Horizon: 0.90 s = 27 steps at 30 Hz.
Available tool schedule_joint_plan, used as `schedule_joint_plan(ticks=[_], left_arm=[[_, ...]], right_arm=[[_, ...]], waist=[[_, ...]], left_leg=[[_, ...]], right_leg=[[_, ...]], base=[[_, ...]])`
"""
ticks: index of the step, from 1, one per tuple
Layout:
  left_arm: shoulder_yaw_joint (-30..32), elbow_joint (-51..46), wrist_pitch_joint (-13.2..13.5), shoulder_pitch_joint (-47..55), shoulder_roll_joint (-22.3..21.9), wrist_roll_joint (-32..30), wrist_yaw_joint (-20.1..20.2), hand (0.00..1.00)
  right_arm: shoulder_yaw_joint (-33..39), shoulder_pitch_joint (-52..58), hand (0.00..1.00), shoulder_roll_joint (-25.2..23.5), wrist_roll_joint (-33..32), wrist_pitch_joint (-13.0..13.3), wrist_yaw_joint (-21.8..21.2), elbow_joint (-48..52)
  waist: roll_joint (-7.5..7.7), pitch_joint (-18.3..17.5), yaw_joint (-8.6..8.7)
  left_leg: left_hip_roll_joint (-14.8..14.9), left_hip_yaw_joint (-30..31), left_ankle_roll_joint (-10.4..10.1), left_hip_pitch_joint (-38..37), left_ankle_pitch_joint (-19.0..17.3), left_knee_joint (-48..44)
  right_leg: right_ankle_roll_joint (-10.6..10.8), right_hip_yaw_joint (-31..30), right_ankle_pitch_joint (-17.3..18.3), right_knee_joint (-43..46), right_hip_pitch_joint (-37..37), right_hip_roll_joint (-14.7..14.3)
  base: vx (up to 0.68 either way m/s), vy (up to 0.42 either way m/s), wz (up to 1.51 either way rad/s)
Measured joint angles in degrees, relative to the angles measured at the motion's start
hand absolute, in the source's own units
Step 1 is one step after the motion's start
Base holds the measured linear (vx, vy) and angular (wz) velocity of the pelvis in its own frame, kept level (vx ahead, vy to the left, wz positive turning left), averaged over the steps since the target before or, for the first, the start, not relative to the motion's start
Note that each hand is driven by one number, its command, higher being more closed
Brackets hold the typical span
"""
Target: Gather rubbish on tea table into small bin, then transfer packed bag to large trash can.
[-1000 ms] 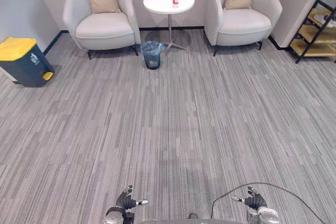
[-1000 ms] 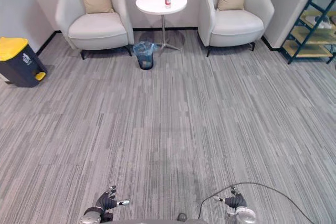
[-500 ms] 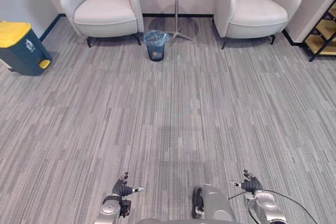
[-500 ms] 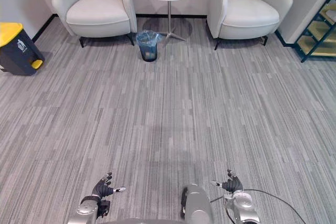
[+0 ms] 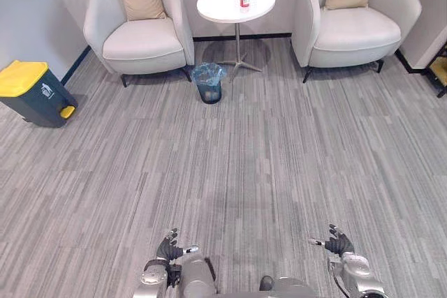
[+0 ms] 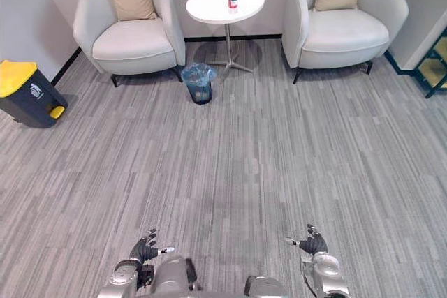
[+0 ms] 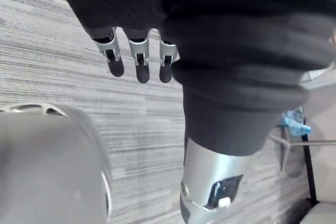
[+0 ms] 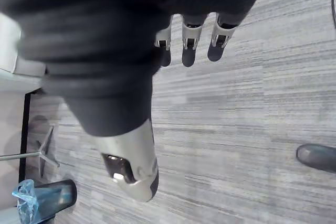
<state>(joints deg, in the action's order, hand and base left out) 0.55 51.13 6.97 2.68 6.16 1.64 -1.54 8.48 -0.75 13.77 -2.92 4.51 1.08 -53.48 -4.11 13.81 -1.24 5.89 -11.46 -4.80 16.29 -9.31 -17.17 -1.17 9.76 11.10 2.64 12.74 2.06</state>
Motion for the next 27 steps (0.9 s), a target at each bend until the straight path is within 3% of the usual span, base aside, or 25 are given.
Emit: schedule_joint_plan(ticks=[1, 2, 4, 6, 7, 8, 9, 10, 11, 12, 13, 16, 18, 19, 20, 21, 22, 24, 25, 26, 27], left_arm=[[0.0, 0.5, -0.1, 0.4, 0.0, 0.0, -0.1, 0.00], [0.1, 0.5, -0.1, 0.7, 0.0, 0.0, -0.1, 0.00], [0.2, 0.8, 0.0, 0.6, 0.5, 0.1, -0.1, 0.00], [-0.1, 1.4, -0.2, -0.3, 0.7, 0.0, 0.1, 0.00], [-0.2, 1.5, -0.2, -0.2, 0.7, 0.0, 0.1, 0.00], [-0.4, 1.8, -0.3, -0.1, 1.1, 0.0, 0.1, 0.00], [-0.6, 1.9, -0.3, -0.1, 1.2, 0.0, 0.1, 0.00], [-1.1, 1.8, -0.3, 0.0, 1.5, 0.0, 0.1, 0.00], [-1.1, 1.9, -0.3, 0.0, 1.6, 0.0, 0.0, 0.00], [-1.2, 1.8, -0.3, -0.1, 1.9, 0.0, 0.0, 0.00], [-1.3, 1.8, -0.3, -0.2, 2.2, 0.2, -0.1, 0.00], [-1.1, 1.8, -0.3, -1.0, 2.3, 0.5, -0.1, 0.00], [-1.1, 1.9, -0.2, -1.2, 2.2, 0.5, -0.1, 0.00], [-1.2, 1.9, -0.1, -0.7, 2.6, 0.5, -0.1, 0.00], [-1.1, 2.5, -0.1, -0.5, 3.0, 0.4, 0.0, 0.00], [-1.0, 3.5, -0.2, -0.4, 2.0, 0.3, 0.0, 0.00], [-1.0, 3.6, -0.2, -0.1, 1.8, 0.2, 0.0, 0.00], [-0.4, 3.5, -0.2, -0.4, 0.4, 0.0, 0.0, 0.00], [0.2, 3.3, -0.2, -0.4, -0.4, 0.0, 0.0, 0.00], [0.2, 2.8, -0.1, 0.0, -0.8, 0.0, 0.0, 0.00], [0.2, 2.7, -0.1, 0.3, -0.7, 0.0, 0.0, 0.00]], right_arm=[[-0.3, -0.2, 0.00, -0.4, 0.0, 0.0, 0.0, -0.3], [-0.5, -0.1, 0.00, -0.8, 0.0, 0.0, 0.0, -0.3], [-0.5, 0.1, 0.00, -2.0, 0.1, 0.0, 0.0, -0.7], [-0.1, 0.0, 0.00, -2.1, 0.1, 0.0, -0.1, -1.4], [-0.2, -0.2, 0.00, -2.3, 0.2, 0.1, -0.1, -1.4], [-0.3, 0.1, 0.00, -2.7, 0.2, 0.1, -0.2, -1.4], [-0.3, 0.1, 0.00, -2.8, 0.2, 0.1, -0.2, -1.4], [-0.6, 0.2, 0.00, -2.9, 0.3, 0.1, -0.4, -1.5], [-0.7, 0.2, 0.00, -2.9, 0.3, 0.1, -0.6, -1.7], [-0.9, 0.1, 0.00, -2.8, 0.3, 0.1, -1.0, -1.8], [-2.1, 0.0, 0.00, -2.6, 0.3, 0.1, -1.1, -1.8], [-2.6, -0.8, 0.00, -2.4, 0.3, 0.3, -1.3, -1.8], [-2.6, -0.1, 0.00, -2.2, 0.3, 0.2, -1.3, -1.9], [-2.6, 0.6, 0.00, -2.5, 0.3, 0.2, -1.3, -1.9], [-2.6, 1.8, 0.00, -2.5, 0.5, 0.2, -1.3, -2.0], [-2.5, 1.8, 0.00, -1.7, 0.8, 0.0, -1.3, -2.3], [-2.5, 1.7, 0.00, -1.6, 0.8, 0.1, -1.3, -2.3], [-2.5, 1.2, 0.00, -1.3, 0.8, 0.1, -1.3, -1.8], [-2.7, 1.3, 0.00, -1.4, 0.8, 0.0, -1.2, -1.8], [-2.8, 2.6, 0.00, -2.0, 0.7, 0.1, -1.2, -1.4], [-2.8, 2.8, 0.00, -2.5, 0.6, 0.2, -1.1, -1.3]], waist=[[-0.23, -0.2, -0.88], [-0.03, -0.8, -1.29], [3.11, -1.3, -1.39], [3.78, -1.6, -1.35], [3.77, -1.6, -1.40], [4.07, -1.7, -1.20], [4.06, -1.7, -1.06], [3.93, -1.6, -1.11], [3.90, -1.6, -0.99], [3.62, -1.6, -0.71], [3.34, -1.6, -0.17], [1.91, -0.9, 0.86], [1.37, -0.6, 1.70], [2.50, -1.0, 1.82], [3.75, -1.8, 2.26], [1.95, -2.8, 2.03], [1.81, -3.1, 2.06], [0.23, -2.6, 2.41], [-0.50, -2.4, 2.45], [-0.41, -2.1, 1.80], [0.03, -1.8, 1.20]], left_leg=[[-0.4, 1.1, 3.8, -0.1, 5.8, 0.1], [-1.1, 1.1, 4.9, 0.0, 6.4, -1.0], [-3.6, 0.1, 7.5, 1.5, 2.8, -6.3], [-4.9, -0.6, 8.4, 0.5, -0.4, -7.8], [-5.2, -1.5, 9.1, -2.1, -1.7, -7.2], [-6.2, -2.2, 9.5, -5.8, -2.9, -5.5], [-6.6, -2.3, 9.7, -7.7, -3.5, -4.8], [-7.5, -2.3, 10.0, -12.9, -4.6, -2.3], [-7.7, -2.3, 10.1, -15.1, -4.7, -0.7], [-7.7, -2.2, 10.1, -18.7, -4.7, 1.9], [-7.3, -2.0, 10.1, -21.4, -4.7, 4.1], [-4.9, -1.2, 10.0, -25.0, -4.7, 6.2], [-3.0, 0.0, 6.9, -27.7, -4.4, 7.9], [-3.2, 0.5, 5.1, -28.9, -4.6, 8.9], [-3.3, 1.9, 2.9, -30.8, -5.9, 8.9], [-0.9, 2.8, 1.8, -30.3, -5.9, 6.7], [-0.5, 3.2, 1.2, -29.2, -5.5, 3.8], [3.2, 4.9, -2.1, -21.2, -2.7, -14.6], [5.5, 5.7, -1.8, -17.3, 0.5, -24.8], [8.8, 5.4, -1.8, -13.7, 0.4, -36.4], [10.1, 4.3, -1.3, -11.7, 0.1, -42.0]], right_leg=[[1.1, -1.9, 1.9, 0.6, 0.6, 0.2], [1.9, -2.6, 2.6, 0.7, 0.9, 0.9], [3.8, -3.2, 4.3, 1.8, 1.8, 3.9], [4.2, -4.9, 4.8, 9.0, -0.5, 5.7], [6.0, -7.5, 4.9, 19.7, -4.6, 6.6], [12.6, -9.6, 4.2, 32.4, -8.8, 7.5], [14.6, -10.0, 4.2, 37.7, -10.4, 7.6], [13.7, -8.6, 4.8, 47.8, -14.7, 8.1], [12.0, -7.6, 5.7, 50.1, -16.5, 8.2], [8.4, -4.5, 7.2, 51.3, -19.8, 8.0], [6.3, -1.1, 8.3, 49.5, -23.1, 7.8], [4.5, 1.7, 8.3, 38.1, -28.5, 5.5], [4.3, 0.7, 0.8, 20.2, -30.1, 2.8], [3.9, -0.8, -5.4, 13.0, -30.1, 2.7], [0.3, -2.2, -16.3, 13.8, -30.3, 2.6], [-0.6, -1.7, -13.1, 17.7, -31.2, 1.6], [-0.8, -1.4, -11.7, 17.9, -31.1, 1.3], [-2.0, 0.9, -9.3, 15.5, -26.8, -0.3], [-2.8, 1.8, -8.8, 13.0, -22.9, -1.6], [-3.6, 2.7, -8.2, 10.0, -17.1, -3.2], [-4.5, 2.9, -7.6, 7.8, -13.2, -3.7]], base=[[0.39, 0.273, -0.51], [0.54, 0.297, -0.49], [0.52, 0.214, -0.14], [0.44, 0.188, -0.12], [0.48, 0.219, -0.25], [0.49, 0.199, -0.18], [0.58, 0.167, -0.08], [0.47, 0.102, -0.05], [0.56, 0.091, -0.05], [0.44, 0.027, 0.05], [0.44, 0.004, 0.11], [0.42, -0.073, 0.19], [0.49, -0.159, 0.40], [0.38, -0.160, 0.60], [0.52, -0.234, 0.42], [0.53, -0.268, 0.29], [0.62, -0.343, 0.03], [0.49, -0.302, 0.31], [0.47, -0.261, 0.43], [0.46, -0.236, 0.25], [0.43, -0.208, 0.08]])
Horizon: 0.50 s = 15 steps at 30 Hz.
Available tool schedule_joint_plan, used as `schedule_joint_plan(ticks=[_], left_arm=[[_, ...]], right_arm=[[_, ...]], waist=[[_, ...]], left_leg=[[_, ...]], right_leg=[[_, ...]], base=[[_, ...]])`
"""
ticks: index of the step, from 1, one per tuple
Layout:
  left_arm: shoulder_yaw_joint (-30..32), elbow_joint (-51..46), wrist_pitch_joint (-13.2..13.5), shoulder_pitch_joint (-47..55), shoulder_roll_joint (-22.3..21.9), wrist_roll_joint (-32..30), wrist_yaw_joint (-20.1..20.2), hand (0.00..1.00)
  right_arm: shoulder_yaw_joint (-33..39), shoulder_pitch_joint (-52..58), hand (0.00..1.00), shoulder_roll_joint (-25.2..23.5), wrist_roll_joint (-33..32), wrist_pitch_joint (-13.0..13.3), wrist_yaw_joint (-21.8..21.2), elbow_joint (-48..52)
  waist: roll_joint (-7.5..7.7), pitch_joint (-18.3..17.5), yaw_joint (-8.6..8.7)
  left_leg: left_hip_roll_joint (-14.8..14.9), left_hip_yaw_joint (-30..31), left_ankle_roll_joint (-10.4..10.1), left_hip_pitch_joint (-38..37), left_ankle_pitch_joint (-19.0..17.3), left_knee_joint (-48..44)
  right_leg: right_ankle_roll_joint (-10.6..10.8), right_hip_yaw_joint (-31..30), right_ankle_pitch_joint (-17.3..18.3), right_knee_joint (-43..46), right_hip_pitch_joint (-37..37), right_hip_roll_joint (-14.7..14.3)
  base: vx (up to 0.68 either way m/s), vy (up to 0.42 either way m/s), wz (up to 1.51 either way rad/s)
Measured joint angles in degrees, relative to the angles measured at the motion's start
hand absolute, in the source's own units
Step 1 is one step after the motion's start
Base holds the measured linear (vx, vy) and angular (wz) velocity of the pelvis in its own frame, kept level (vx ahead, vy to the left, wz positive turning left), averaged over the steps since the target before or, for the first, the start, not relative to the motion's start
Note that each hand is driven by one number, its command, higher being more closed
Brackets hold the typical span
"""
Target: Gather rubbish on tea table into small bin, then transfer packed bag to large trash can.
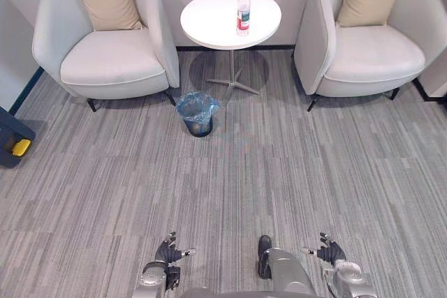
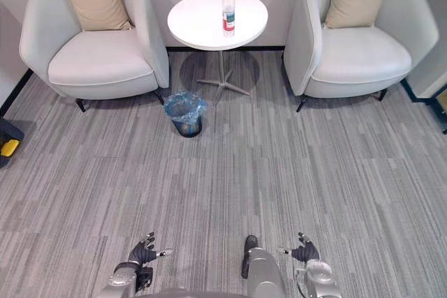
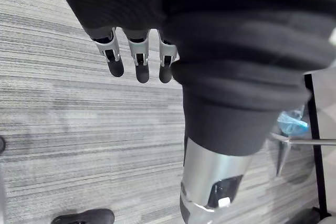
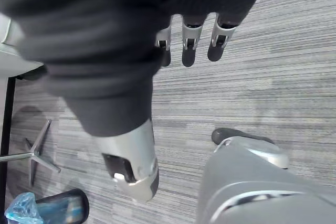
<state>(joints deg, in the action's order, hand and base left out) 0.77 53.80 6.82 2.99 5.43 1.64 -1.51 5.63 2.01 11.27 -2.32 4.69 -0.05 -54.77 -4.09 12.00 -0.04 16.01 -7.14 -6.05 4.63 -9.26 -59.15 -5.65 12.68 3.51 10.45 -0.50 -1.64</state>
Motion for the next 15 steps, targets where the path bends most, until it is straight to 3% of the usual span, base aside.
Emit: schedule_joint_plan(ticks=[2, 5, 6, 7, 9, 10, 11, 12, 14, 15], left_arm=[[-0.1, -0.5, 0.0, -0.2, -0.1, 0.0, 0.0, 0.00], [0.1, -0.6, 0.0, -0.2, -0.2, 0.2, 0.1, 0.00], [0.0, -0.9, 0.0, -0.4, -0.2, 0.0, 0.0, 0.00], [-0.1, -1.4, 0.0, -0.6, -0.5, 0.0, 0.1, 0.00], [-0.4, -1.3, 0.1, -0.4, -0.8, 0.0, 0.0, 0.00], [-0.5, -0.7, 0.0, -0.2, -0.6, 0.0, 0.0, 0.00], [-0.5, -0.2, 0.0, -0.2, -0.4, 0.0, 0.0, 0.00], [-0.3, -0.2, 0.1, -0.5, 0.1, 0.1, 0.0, 0.00], [-0.7, 0.5, 0.0, -1.3, 0.9, 0.0, 0.1, 0.00], [-1.1, 0.7, 0.0, -1.8, 0.8, 0.0, 0.1, 0.00]], right_arm=[[0.2, -0.4, 0.00, -0.1, -0.6, 0.2, 0.2, 0.4], [0.8, -2.4, 0.00, 0.3, -1.7, 0.4, 0.4, 0.2], [1.5, -2.8, 0.00, 0.3, -1.7, 0.4, 0.4, 0.0], [2.3, -2.8, 0.00, 0.4, -1.7, 0.5, 0.5, -0.1], [2.7, -2.6, 0.00, 0.6, -1.7, 0.5, 1.0, -0.5], [2.5, -2.6, 0.00, 0.3, -1.7, 0.4, 1.0, -0.7], [2.4, -2.5, 0.00, 0.0, -1.7, 0.4, 1.0, -0.7], [2.3, -2.3, 0.00, -0.5, -1.7, 0.4, 1.0, -0.7], [2.5, -1.5, 0.00, -0.5, -1.6, 0.4, 1.0, -0.9], [2.5, -2.1, 0.00, -0.4, -1.5, 0.4, 0.9, -1.2]], waist=[[1.23, 0.3, -0.87], [1.35, 0.6, -1.45], [1.59, 0.7, -1.95], [1.62, 0.8, -2.47], [0.22, 0.4, -2.59], [-0.27, 0.4, -2.55], [-0.14, 0.1, -2.58], [2.09, -0.3, -2.86], [4.55, -1.2, -4.04], [4.51, -1.3, -4.03]], left_leg=[[-0.2, -1.2, 1.7, 5.4, -1.1, -2.9], [-3.2, -4.5, 3.1, 12.3, -2.6, 9.8], [-5.9, -4.5, 3.0, 12.7, -2.5, 17.4], [-9.6, -3.6, 1.4, 12.1, -1.0, 32.0], [-11.0, -1.0, 0.9, 10.8, 2.9, 46.0], [-10.8, 0.2, 4.0, 10.6, 6.9, 46.5], [-11.3, 0.2, 5.5, 10.6, 8.1, 45.1], [-13.0, -0.5, 6.7, 10.9, 8.0, 42.4], [-15.2, -2.8, 8.1, 10.6, 3.8, 39.8], [-15.8, -3.9, 8.8, 9.0, 2.2, 39.8]], right_leg=[[-0.4, -0.3, 0.9, -3.5, 5.3, -0.1], [0.4, -1.1, 1.4, -6.3, 9.1, 0.9], [1.0, -1.7, 1.8, -6.9, 9.9, 1.9], [2.5, -2.2, 2.7, -8.2, 11.5, 3.2], [3.9, -3.1, 4.4, -9.0, 12.8, 2.6], [4.9, -4.1, 6.7, -8.4, 14.1, 2.0], [5.7, -4.8, 7.9, -7.8, 14.6, 2.6], [6.5, -5.2, 10.4, -6.7, 15.2, 4.6], [7.9, -6.8, 13.3, 0.3, 13.0, 8.0], [8.6, -9.1, 13.4, 9.7, 9.3, 9.2]], base=[[0.40, -0.177, 0.00], [0.33, -0.027, -0.13], [0.34, 0.090, -0.31], [0.34, 0.106, -0.27], [0.40, 0.185, -0.26], [0.39, 0.226, -0.29], [0.41, 0.234, -0.25], [0.34, 0.169, -0.13], [0.47, 0.164, -0.33], [0.57, 0.231, -0.40]])
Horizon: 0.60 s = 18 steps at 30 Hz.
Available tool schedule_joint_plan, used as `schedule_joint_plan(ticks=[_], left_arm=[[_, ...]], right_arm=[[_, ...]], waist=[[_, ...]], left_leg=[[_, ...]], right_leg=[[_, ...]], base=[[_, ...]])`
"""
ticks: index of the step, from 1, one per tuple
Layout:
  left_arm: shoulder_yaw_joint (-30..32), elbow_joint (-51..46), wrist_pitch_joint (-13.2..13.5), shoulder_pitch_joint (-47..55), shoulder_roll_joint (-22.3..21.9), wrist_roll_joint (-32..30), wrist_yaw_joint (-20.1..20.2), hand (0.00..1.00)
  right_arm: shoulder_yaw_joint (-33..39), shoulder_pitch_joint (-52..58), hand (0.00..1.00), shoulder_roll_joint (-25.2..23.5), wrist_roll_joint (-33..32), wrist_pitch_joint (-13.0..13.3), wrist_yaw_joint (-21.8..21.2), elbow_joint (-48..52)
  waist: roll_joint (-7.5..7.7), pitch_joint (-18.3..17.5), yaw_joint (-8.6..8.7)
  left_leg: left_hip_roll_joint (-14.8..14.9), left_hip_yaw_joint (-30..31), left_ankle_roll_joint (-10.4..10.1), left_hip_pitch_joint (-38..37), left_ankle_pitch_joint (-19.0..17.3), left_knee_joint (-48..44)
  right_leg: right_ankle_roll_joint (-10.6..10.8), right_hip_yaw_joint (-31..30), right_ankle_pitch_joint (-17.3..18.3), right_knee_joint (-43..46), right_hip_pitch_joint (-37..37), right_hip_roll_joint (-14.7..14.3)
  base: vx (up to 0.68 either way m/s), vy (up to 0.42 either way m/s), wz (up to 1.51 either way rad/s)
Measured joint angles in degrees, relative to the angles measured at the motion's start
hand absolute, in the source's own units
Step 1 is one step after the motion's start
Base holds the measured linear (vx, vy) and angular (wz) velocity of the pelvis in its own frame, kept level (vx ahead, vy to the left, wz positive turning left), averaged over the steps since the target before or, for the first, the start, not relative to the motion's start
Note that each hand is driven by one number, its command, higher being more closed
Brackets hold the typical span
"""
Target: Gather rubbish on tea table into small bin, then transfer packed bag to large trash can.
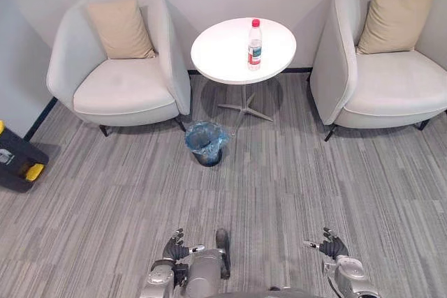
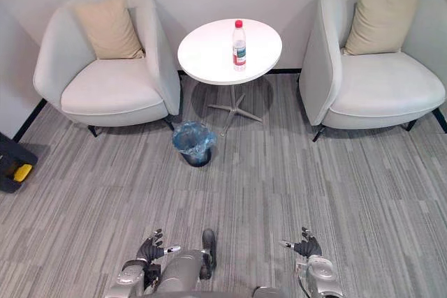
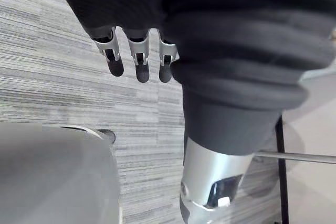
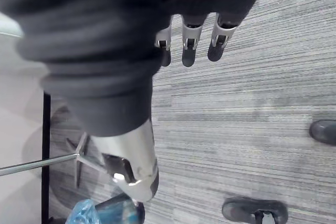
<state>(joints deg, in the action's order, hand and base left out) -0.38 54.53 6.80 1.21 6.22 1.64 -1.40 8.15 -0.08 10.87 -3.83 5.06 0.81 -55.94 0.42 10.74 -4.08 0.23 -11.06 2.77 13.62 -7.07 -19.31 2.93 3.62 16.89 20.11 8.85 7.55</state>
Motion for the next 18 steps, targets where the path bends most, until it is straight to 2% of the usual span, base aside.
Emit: schedule_joint_plan(ticks=[1, 2, 3, 4, 5, 7, 9, 10, 11, 12, 13, 14, 15, 18], left_arm=[[-0.3, 0.2, 0.0, 0.0, 0.1, 0.0, 0.1, 0.00], [-1.3, 0.3, -0.2, 0.0, 0.5, 0.0, 0.0, 0.00], [-2.0, 0.2, -0.2, -0.2, 1.0, 0.0, 0.0, 0.00], [-2.2, 0.2, -0.2, -0.1, 1.1, 0.0, 0.0, 0.00], [-2.8, 0.2, -0.2, 0.0, 1.5, 0.0, 0.0, 0.00], [-3.2, 0.2, -0.2, -0.3, 2.1, 0.0, -0.1, 0.00], [-3.2, 0.2, -0.3, -0.9, 2.0, 0.0, -0.2, 0.00], [-3.2, 0.2, -0.3, -1.2, 2.0, 0.0, -0.2, 0.00], [-3.2, 0.2, -0.3, -1.2, 2.0, 0.0, -0.2, 0.00], [-3.2, 0.2, -0.2, -1.1, 2.4, 0.0, -0.2, 0.00], [-3.2, 0.7, -0.2, -0.6, 2.8, 0.0, -0.2, 0.00], [-3.0, 1.6, -0.2, -0.8, 2.1, 0.0, -0.2, 0.00], [-2.9, 1.8, -0.2, -0.7, 1.5, 0.0, -0.1, 0.00], [-1.7, 2.0, -0.1, -0.8, 0.0, 0.0, -0.1, 0.00]], right_arm=[[0.0, -0.3, 0.00, -0.2, 0.0, 0.0, 0.0, -0.1], [-0.1, -0.2, 0.00, -0.7, 0.1, 0.0, -0.3, -0.8], [-0.1, -0.1, 0.00, -1.1, 0.4, -0.2, -1.0, -1.7], [-0.1, 0.2, 0.00, -1.2, 0.6, -0.3, -1.1, -1.8], [-0.3, 0.9, 0.00, -1.4, 0.8, -0.5, -1.1, -1.8], [-0.3, 0.3, 0.00, -1.3, 1.2, -0.5, -1.1, -1.7], [-0.3, -0.6, 0.00, -0.8, 1.2, -0.5, -1.1, -1.7], [-0.2, -0.8, 0.00, -0.6, 1.2, -0.5, -1.1, -1.7], [-0.2, -0.9, 0.00, -0.6, 1.2, -0.5, -1.1, -1.7], [-0.2, -0.2, 0.00, -0.8, 1.2, -0.5, -1.1, -1.8], [-0.2, 0.6, 0.00, -0.9, 1.2, -0.6, -1.1, -2.1], [-0.1, 0.6, 0.00, -0.3, 1.2, -0.6, -1.1, -2.5], [0.0, 0.6, 0.00, 0.1, 1.2, -0.6, -1.1, -3.1], [0.2, 0.5, 0.00, 0.3, 1.2, -0.7, -1.1, -3.4]], waist=[[0.00, 0.0, 0.02], [0.01, 0.0, 0.46], [-0.09, 0.1, 0.41], [-0.10, 0.1, 0.36], [-0.20, 0.1, 0.96], [-0.54, 0.1, 1.90], [-1.61, 0.5, 2.65], [-2.44, 1.0, 3.34], [-2.53, 1.0, 3.38], [-1.95, 0.8, 3.25], [-0.92, 0.4, 3.36], [-1.95, 0.4, 3.53], [-2.29, -0.2, 3.39], [-3.30, -0.2, 4.09]], left_leg=[[-0.5, -0.2, 0.3, -1.3, -0.5, 0.3], [-1.3, -0.4, 0.7, -4.6, -2.4, 1.0], [-1.7, -0.4, 1.6, -8.5, -3.8, 1.6], [-1.9, -0.4, 1.9, -10.5, -4.3, 2.0], [-2.1, -0.1, 2.1, -14.0, -4.8, 3.4], [-1.7, 0.3, 2.0, -17.9, -4.8, 6.6], [0.1, 0.8, 0.9, -20.1, -5.1, 8.1], [1.5, 1.6, -0.3, -21.6, -5.6, 9.0], [2.1, 1.8, -1.1, -22.4, -5.9, 9.4], [2.5, 1.8, -3.0, -24.0, -6.7, 10.0], [2.5, 2.7, -4.6, -25.7, -7.7, 10.6], [3.3, 3.4, -5.2, -26.6, -8.0, 10.8], [4.9, 3.4, -6.3, -26.7, -7.4, 9.9], [8.1, 6.7, -6.7, -20.8, -7.3, -5.0]], right_leg=[[1.1, -1.0, -0.5, 5.3, -1.9, 0.6], [5.9, -1.7, -2.1, 16.8, -5.7, 1.9], [6.9, -1.8, -1.3, 25.8, -8.4, 2.1], [6.3, -1.4, -0.7, 29.1, -9.4, 2.5], [4.5, 1.1, 0.8, 31.9, -11.5, 2.9], [2.2, 5.0, 2.1, 29.4, -16.0, 2.4], [1.6, 7.6, 2.1, 18.9, -20.5, 1.0], [0.9, 7.4, 0.5, 10.9, -21.7, -0.3], [0.7, 6.9, -1.6, 6.7, -22.2, -0.7], [0.7, 6.3, -7.9, -2.4, -21.9, -1.3], [-0.3, 4.7, -18.3, -4.6, -21.7, -1.4], [-1.0, 4.5, -18.1, -2.8, -21.8, -2.2], [-1.6, 4.7, -15.0, -0.9, -22.4, -2.9], [-3.4, 7.5, -11.9, -2.1, -18.9, -4.8]], base=[[0.56, 0.254, -0.25], [0.56, 0.231, -0.12], [0.47, 0.145, -0.08], [0.46, 0.093, 0.12], [0.44, 0.048, 0.23], [0.42, 0.015, 0.17], [0.43, -0.066, 0.14], [0.39, -0.111, 0.24], [0.40, -0.146, 0.27], [0.41, -0.185, 0.24], [0.42, -0.219, 0.20], [0.45, -0.266, 0.10], [0.46, -0.307, 0.03], [0.41, -0.330, 0.29]])
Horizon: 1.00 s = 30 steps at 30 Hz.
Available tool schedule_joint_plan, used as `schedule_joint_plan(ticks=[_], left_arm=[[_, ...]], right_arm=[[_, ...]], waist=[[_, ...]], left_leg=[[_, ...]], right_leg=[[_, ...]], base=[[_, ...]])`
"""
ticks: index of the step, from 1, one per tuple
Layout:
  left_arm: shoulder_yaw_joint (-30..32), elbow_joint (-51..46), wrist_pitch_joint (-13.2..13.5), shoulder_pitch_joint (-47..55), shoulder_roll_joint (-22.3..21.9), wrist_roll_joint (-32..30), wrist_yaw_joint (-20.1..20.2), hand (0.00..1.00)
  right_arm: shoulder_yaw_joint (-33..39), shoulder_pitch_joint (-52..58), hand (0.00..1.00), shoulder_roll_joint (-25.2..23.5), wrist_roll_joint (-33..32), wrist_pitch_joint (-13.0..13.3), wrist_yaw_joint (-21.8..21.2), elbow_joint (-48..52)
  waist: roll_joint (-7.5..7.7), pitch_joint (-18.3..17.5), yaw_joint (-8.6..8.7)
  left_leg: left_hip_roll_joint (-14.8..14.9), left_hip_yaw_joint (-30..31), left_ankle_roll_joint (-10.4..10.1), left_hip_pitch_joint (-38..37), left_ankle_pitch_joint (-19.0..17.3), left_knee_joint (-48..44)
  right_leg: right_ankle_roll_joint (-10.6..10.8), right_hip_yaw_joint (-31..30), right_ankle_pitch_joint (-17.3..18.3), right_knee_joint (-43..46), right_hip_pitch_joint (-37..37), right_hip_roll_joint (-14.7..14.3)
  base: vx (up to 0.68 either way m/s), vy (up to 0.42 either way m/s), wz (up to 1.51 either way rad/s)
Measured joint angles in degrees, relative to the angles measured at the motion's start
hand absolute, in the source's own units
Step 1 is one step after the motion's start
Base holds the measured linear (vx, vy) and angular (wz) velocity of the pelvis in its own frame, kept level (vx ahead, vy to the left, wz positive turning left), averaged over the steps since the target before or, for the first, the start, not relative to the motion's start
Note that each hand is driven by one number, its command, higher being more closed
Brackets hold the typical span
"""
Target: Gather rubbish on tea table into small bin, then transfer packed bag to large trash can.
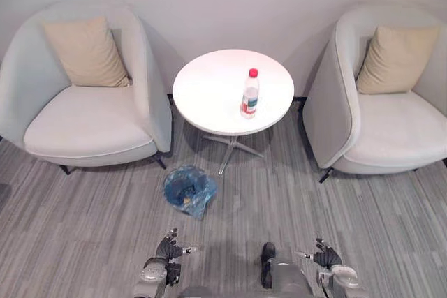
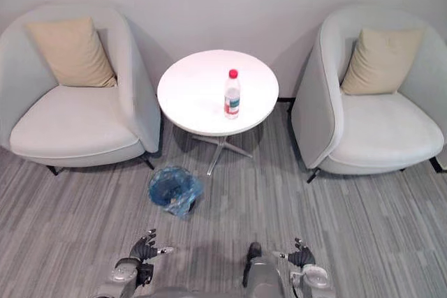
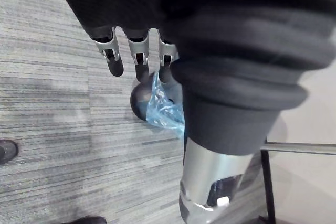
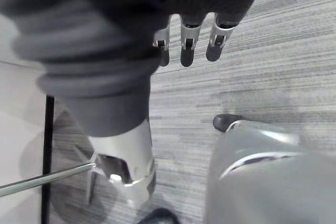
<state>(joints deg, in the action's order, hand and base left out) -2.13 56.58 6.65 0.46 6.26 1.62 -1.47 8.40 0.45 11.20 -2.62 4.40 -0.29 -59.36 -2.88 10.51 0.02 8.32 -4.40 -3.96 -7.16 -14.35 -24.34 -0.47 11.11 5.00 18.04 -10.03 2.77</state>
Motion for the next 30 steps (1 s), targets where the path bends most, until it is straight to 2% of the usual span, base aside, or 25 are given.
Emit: schedule_joint_plan(ticks=[1, 2, 3, 4, 5, 7, 8, 9, 10, 11, 12, 13, 14, 17, 19, 20, 21, 22, 23, 25, 27, 28, 30], left_arm=[[1.7, -0.2, 0.0, 0.1, -1.0, 0.0, 0.0, 0.00], [2.7, -0.6, 0.1, 0.2, -1.5, 0.0, 0.0, 0.00], [2.8, -0.7, 0.0, 0.8, -1.7, 0.0, 0.0, 0.00], [2.7, -0.7, -0.2, 1.1, -1.7, 0.0, 0.0, 0.00], [2.6, -0.7, -0.2, 1.1, -1.7, 0.0, 0.0, 0.00], [2.6, -0.8, -0.2, 1.1, -1.6, 0.0, 0.0, 0.00], [2.6, -0.8, -0.2, 1.0, -1.7, 0.0, 0.0, 0.00], [2.3, -0.9, -0.2, 1.0, -1.7, 0.0, 0.0, 0.00], [2.3, -0.9, -0.1, 0.8, -1.8, 0.0, 0.0, 0.00], [2.2, -0.6, -0.1, 0.2, -1.5, 0.0, 0.0, 0.00], [2.3, -0.5, 0.0, -0.4, -1.2, 0.0, -0.1, 0.00], [2.3, -0.6, 0.1, -0.3, -0.8, 0.0, 0.0, 0.00], [2.2, -0.4, 0.0, -0.3, -0.5, 0.0, 0.0, 0.00], [1.9, 0.2, 0.0, 0.3, -0.6, 0.0, 0.1, 0.00], [1.6, 0.2, -0.1, 1.1, -0.6, 0.0, 0.1, 0.00], [1.0, 0.2, -0.1, 1.2, -0.2, 0.0, 0.2, 0.00], [0.8, 0.2, -0.1, 1.2, 0.2, 0.0, 0.1, 0.00], [-0.1, 0.2, -0.1, 1.3, 1.2, 0.1, 0.1, 0.00], [-0.1, 0.1, -0.1, 1.2, 1.3, 0.1, 0.1, 0.00], [-0.1, 0.2, -0.1, 1.1, 2.1, 0.2, 0.0, 0.00], [-0.1, 0.2, -0.1, 1.2, 2.1, 0.2, 0.0, 0.00], [-0.1, 0.1, 0.1, 1.7, 2.5, 0.3, 0.1, 0.00], [0.1, 0.5, 0.1, 2.7, 1.2, 0.5, 0.1, 0.00]], right_arm=[[-0.3, 1.0, 0.00, -0.2, 0.0, 0.0, 0.0, 0.1], [-0.9, 1.7, 0.00, -0.3, 0.0, -0.1, 0.1, 0.2], [-1.9, 1.9, 0.00, -0.5, -0.1, -0.2, 0.2, 0.2], [-2.2, 1.7, 0.00, -0.7, -0.3, -0.1, 0.2, 0.2], [-2.1, 1.5, 0.00, -0.8, -0.3, -0.1, 0.2, 0.2], [-2.1, 0.9, 0.00, -0.8, -1.3, 0.0, 0.2, 0.3], [-1.6, 0.0, 0.00, -0.8, -1.4, 0.0, 0.2, 0.5], [-1.2, 0.1, 0.00, -0.8, -1.4, 0.1, 0.2, 0.7], [-1.0, 0.4, 0.00, -0.5, -1.4, 0.1, 0.2, 0.8], [0.0, 0.6, 0.00, -0.9, -1.4, 0.0, 0.3, 1.0], [0.0, 0.8, 0.00, -1.3, -1.4, 0.0, 0.2, 1.1], [0.0, 1.3, 0.00, -1.3, -1.4, 0.0, 0.2, 1.2], [0.1, 1.1, 0.00, -1.1, -1.4, 0.1, 0.2, 1.2], [0.1, 0.3, 0.00, -0.7, -1.2, 0.1, 0.1, 1.3], [0.0, -0.2, 0.00, -0.7, -0.8, 0.1, 0.1, 1.2], [-0.1, -0.3, 0.00, -1.1, -0.2, 0.1, 0.0, 1.2], [-0.1, -0.1, 0.00, -1.5, 0.0, 0.1, 0.0, 1.2], [-0.2, 0.9, 0.00, -2.6, 0.0, 0.0, 0.0, 1.2], [-0.2, 1.2, 0.00, -2.8, 0.0, 0.0, 0.0, 1.2], [-0.2, 1.2, 0.00, -2.6, 0.0, 0.0, 0.1, 1.3], [-0.3, 1.5, 0.00, -2.2, 0.0, 0.0, 0.1, 1.4], [-0.4, 1.8, 0.00, -2.4, -0.1, 0.1, 0.1, 2.0], [-0.2, 1.6, 0.00, -1.5, -0.1, 0.4, 0.5, 2.2]], waist=[[-0.42, 0.1, 0.36], [-0.27, 0.5, 0.39], [-0.47, 0.9, 0.18], [-0.11, 1.2, -0.80], [0.04, 1.2, -1.11], [-0.03, 1.4, -1.58], [-0.20, 1.5, -1.74], [-0.76, 1.3, -2.01], [-1.68, 1.2, -2.04], [-2.47, 1.8, -2.25], [-0.64, 1.9, -2.21], [0.54, 1.5, -2.61], [1.35, 1.1, -2.32], [2.09, 1.2, -2.51], [2.54, 1.5, -2.49], [2.24, 1.3, -2.27], [2.29, 1.2, -2.25], [2.62, 0.2, -1.78], [2.98, -0.1, -1.51], [3.30, -0.3, -0.72], [3.41, -0.5, -0.49], [5.23, -1.3, -0.92], [3.75, -2.5, -1.08]], left_leg=[[2.1, 1.2, -2.2, 4.8, 2.7, -11.9], [4.7, 1.2, -1.9, 8.4, 4.6, -21.4], [7.2, -0.3, -1.6, 12.4, 4.0, -31.0], [8.1, -2.5, -0.1, 15.2, 3.0, -34.5], [8.1, -3.7, 0.7, 16.6, 2.5, -34.3], [6.7, -6.8, 1.6, 19.7, 1.9, -27.5], [4.7, -7.9, 1.4, 20.5, 2.1, -18.6], [2.8, -8.8, -0.1, 20.1, 5.6, -6.3], [2.2, -9.2, 0.4, 20.0, 10.0, -1.1], [2.0, -10.1, 4.8, 18.3, 11.5, 2.3], [0.0, -10.1, 4.2, 17.2, 12.2, 4.4], [-1.8, -10.0, 4.7, 16.2, 12.6, 7.1], [-3.3, -9.9, 5.1, 16.1, 12.7, 8.1], [-6.4, -10.3, 6.3, 13.4, 10.8, 10.5], [-8.4, -10.5, 6.1, 10.0, 9.3, 13.3], [-8.8, -10.4, 6.1, 8.0, 9.3, 15.1], [-9.0, -10.0, 6.2, 7.0, 9.3, 15.6], [-9.0, -8.4, 7.3, 6.1, 9.0, 15.8], [-9.1, -7.8, 7.3, 6.0, 9.0, 15.8], [-8.3, -5.0, 6.5, 5.2, 9.5, 16.2], [-7.2, -3.4, 5.7, 4.2, 9.7, 16.2], [-8.4, -3.0, 4.6, 3.9, 9.3, 16.0], [-6.9, -0.7, 3.0, 3.2, 9.1, 16.5]], right_leg=[[-0.6, 1.7, 1.2, -2.3, 4.2, -1.3], [-1.7, 2.5, 2.3, -4.3, 7.8, -2.4], [-3.0, 3.1, 3.0, -6.9, 12.2, -3.9], [-3.0, 3.2, 3.0, -8.6, 15.0, -4.0], [-2.7, 3.1, 2.8, -9.2, 16.1, -3.8], [-2.5, 3.2, 2.8, -10.8, 18.0, -3.2], [-2.0, 3.3, 2.8, -10.9, 18.9, -2.5], [-0.7, 3.1, 3.2, -10.8, 19.3, -2.2], [0.0, 3.1, 3.7, -10.7, 19.7, -2.9], [1.5, 2.9, 4.9, -10.4, 20.8, -3.3], [1.9, 2.6, 5.2, -10.4, 20.7, -1.6], [2.8, 2.4, 5.8, -10.7, 20.6, -0.5], [3.3, 2.1, 6.5, -11.2, 20.8, 0.6], [4.8, 2.1, 8.1, -9.9, 21.8, 3.7], [6.7, 1.0, 10.3, -0.4, 19.4, 6.0], [6.9, 0.1, 10.2, 7.4, 16.4, 7.0], [7.3, -0.4, 10.0, 11.4, 15.1, 7.5], [6.4, -1.0, 11.6, 15.9, 13.1, 8.0], [6.2, -1.1, 12.5, 15.9, 12.4, 8.0], [5.3, -2.0, 14.3, 14.9, 8.8, 6.6], [5.6, -5.0, 13.3, 8.7, 6.7, 5.0], [5.2, -6.7, 4.3, 0.2, 6.4, 5.7], [4.4, -6.3, 2.6, -1.5, 7.8, 4.1]], base=[[0.28, -0.222, 0.58], [0.35, -0.236, 0.59], [0.38, -0.215, 0.25], [0.35, -0.186, 0.02], [0.32, -0.117, -0.13], [0.24, 0.004, -0.08], [0.31, 0.085, -0.13], [0.32, 0.106, -0.08], [0.34, 0.130, 0.14], [0.30, 0.106, 0.34], [0.34, 0.114, 0.32], [0.26, 0.064, 0.29], [0.24, 0.067, 0.21], [0.18, 0.038, 0.05], [0.18, 0.038, -0.06], [0.17, 0.050, -0.02], [0.23, 0.031, 0.22], [0.21, -0.013, 0.32], [0.26, -0.053, 0.58], [0.20, -0.075, 0.65], [0.23, -0.132, 0.57], [0.21, -0.144, 0.50], [0.21, -0.160, 0.23]])
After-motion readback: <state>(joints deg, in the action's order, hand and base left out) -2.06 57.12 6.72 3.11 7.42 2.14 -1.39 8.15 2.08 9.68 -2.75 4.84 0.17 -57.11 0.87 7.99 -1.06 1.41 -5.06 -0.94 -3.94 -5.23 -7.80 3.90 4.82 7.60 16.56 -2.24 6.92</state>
